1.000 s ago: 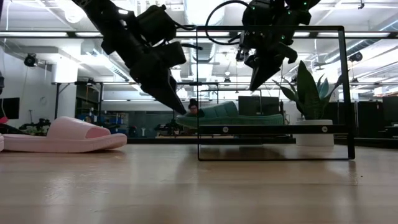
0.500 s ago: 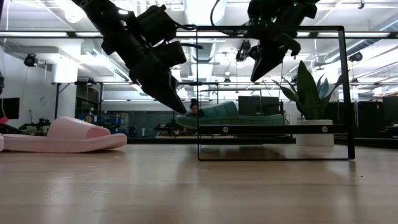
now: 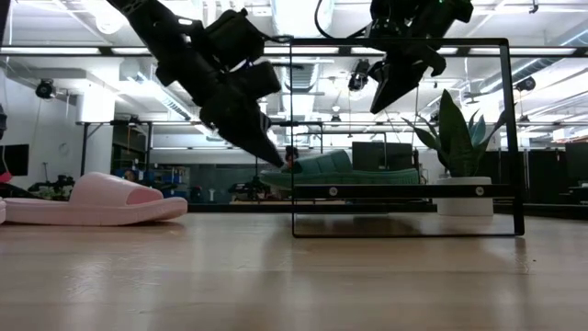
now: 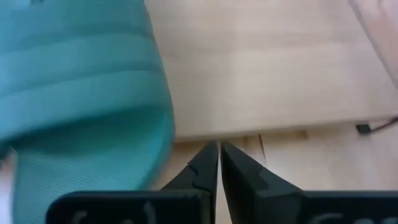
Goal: Pick and place slides into the shelf
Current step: Put the blue slide on the shelf
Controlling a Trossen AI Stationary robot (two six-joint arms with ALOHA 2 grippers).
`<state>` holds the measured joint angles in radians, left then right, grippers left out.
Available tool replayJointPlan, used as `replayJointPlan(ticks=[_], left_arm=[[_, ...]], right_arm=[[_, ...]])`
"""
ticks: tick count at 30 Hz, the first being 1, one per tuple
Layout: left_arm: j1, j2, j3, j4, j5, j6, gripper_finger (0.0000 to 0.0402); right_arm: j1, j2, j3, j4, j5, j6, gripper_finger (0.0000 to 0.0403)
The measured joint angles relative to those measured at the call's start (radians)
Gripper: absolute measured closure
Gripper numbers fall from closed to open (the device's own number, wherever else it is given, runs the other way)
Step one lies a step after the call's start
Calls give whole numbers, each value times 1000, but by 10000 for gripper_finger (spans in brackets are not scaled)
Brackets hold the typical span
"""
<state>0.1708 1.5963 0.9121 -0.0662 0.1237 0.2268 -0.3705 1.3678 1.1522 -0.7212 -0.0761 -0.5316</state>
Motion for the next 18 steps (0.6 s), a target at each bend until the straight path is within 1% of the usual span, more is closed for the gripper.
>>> replayJointPlan(ticks=[11,15,18], left_arm=[[13,7,-3,6,-9,27,401],[26,8,-3,6,-45,42,401],[32,10,-3,2,-49,43,401]], right_arm=[[0,1,0,0,0,-2,394],[0,1,0,0,0,3,394],[0,1,0,0,0,5,394]])
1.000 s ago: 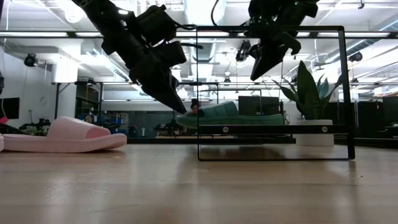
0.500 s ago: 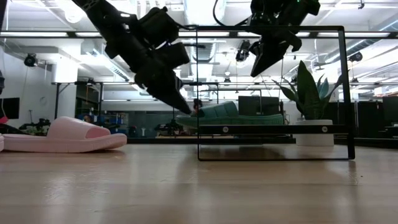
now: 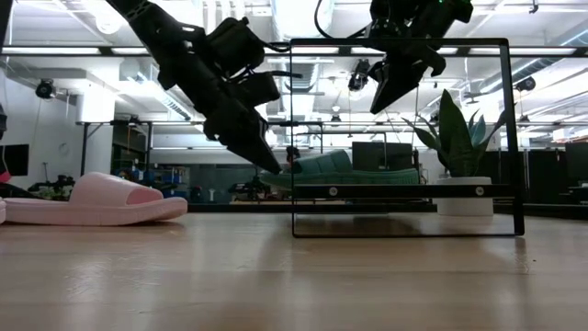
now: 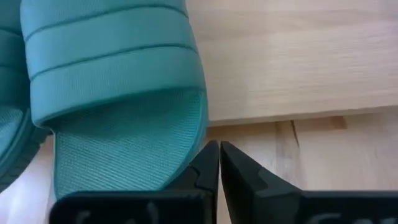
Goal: Pick and place slides into the shelf
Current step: Put the blue slide on the shelf
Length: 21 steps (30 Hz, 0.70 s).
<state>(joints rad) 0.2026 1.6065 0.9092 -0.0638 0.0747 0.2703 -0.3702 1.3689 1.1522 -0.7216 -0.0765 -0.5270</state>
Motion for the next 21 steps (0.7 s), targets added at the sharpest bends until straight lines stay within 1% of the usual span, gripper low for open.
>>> replayJointPlan(ticks=[6,21], left_arm=[[17,12,-1,-36,4,0,401],[54,64,9,-15,-7,5,402]], right_arm=[[0,0,0,-1,0,0,394],[0,0,0,-2,0,3,394]])
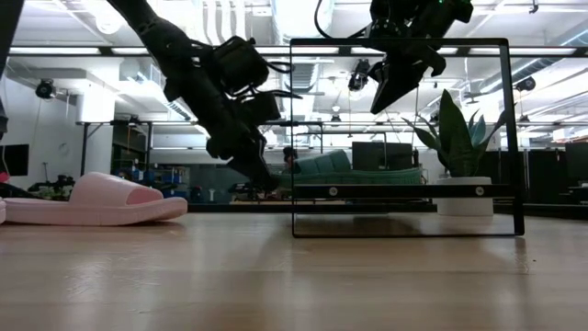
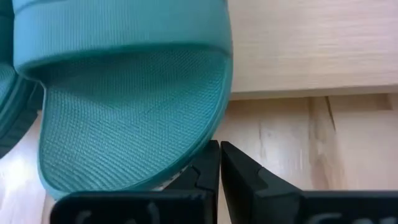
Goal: Pick and place slides into the shelf
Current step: Put the blue slide on the shelf, then put the top pink slide on the shelf
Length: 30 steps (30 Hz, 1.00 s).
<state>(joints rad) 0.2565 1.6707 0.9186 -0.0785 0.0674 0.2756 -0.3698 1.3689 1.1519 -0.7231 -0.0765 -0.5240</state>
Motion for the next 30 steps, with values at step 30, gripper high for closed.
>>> replayJointPlan(ticks=[30], left_arm=[[17,-177,77,-355,-11,-63,401]], right_arm=[[0,0,0,-4,0,0,394]])
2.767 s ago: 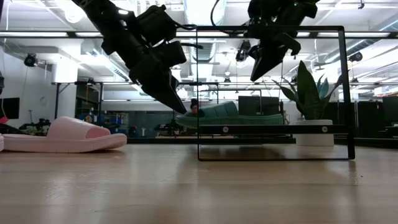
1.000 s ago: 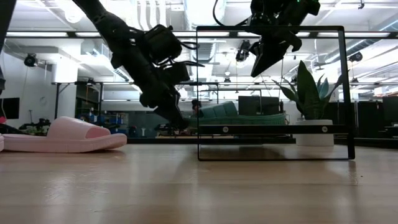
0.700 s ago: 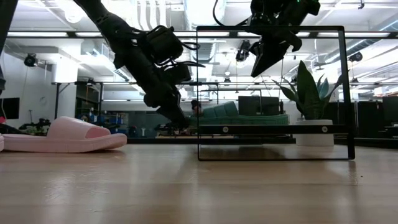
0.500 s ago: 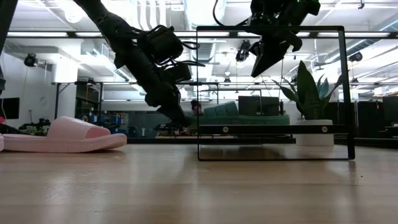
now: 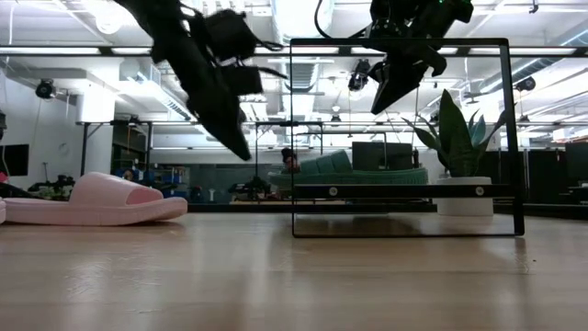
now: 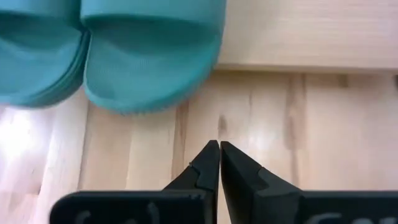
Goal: Pick and place slides into the shelf
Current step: Put the top pink slide on the shelf
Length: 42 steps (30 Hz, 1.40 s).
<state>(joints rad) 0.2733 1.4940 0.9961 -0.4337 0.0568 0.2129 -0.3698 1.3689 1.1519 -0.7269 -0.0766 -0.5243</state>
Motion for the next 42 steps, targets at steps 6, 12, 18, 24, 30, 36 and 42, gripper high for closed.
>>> replayJointPlan(ticks=[6,12,18,24,30,36,42], left_arm=[[-5,-123,7,-120,88,-112,336],[-5,-188,12,-267,91,-375,203],[-6,-219,11,-552,90,-612,148],[-5,-270,4,-688,65,-834,146],[-5,-353,-77,-688,61,-985,146],[-5,-405,-193,-681,67,-1098,146],[-5,-411,-248,-541,85,-1077,146]], right_arm=[[0,0,0,2,0,0,394],[1,0,0,6,-5,1,394],[1,0,0,9,-8,15,394],[1,0,-8,10,-8,19,394],[1,0,-29,11,-8,19,394],[1,0,-54,10,-8,-4,394],[1,0,-55,10,-8,-7,394]])
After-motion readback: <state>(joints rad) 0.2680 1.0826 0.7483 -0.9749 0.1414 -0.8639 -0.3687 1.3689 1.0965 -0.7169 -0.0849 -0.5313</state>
